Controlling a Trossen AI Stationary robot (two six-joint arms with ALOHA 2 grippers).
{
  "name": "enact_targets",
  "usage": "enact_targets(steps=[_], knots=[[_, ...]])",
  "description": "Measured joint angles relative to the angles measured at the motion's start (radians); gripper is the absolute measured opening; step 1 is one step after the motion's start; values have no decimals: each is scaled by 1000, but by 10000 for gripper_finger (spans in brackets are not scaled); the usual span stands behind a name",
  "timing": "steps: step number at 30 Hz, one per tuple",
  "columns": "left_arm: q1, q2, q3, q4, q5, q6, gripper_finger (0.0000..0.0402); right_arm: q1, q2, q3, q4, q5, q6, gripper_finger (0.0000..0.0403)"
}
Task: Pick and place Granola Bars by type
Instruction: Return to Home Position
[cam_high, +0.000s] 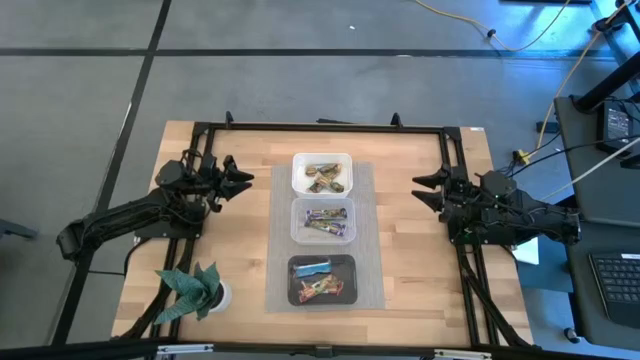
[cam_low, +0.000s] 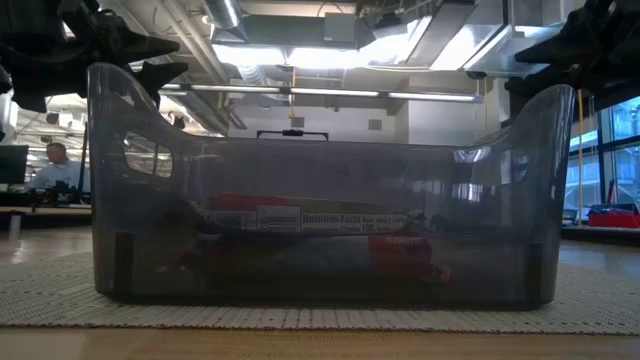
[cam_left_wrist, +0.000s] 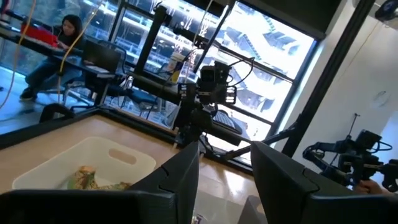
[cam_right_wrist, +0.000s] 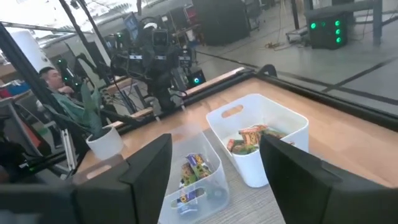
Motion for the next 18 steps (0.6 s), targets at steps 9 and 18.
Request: enact_targets(steps=[9,18], knots=[[0,0,0,-9,-29,12,138,0,-5,-144,240,-35,-29,246],[-1,1,0,-31,-50,49,136,0,-4,-235,343,-74,-7,246]])
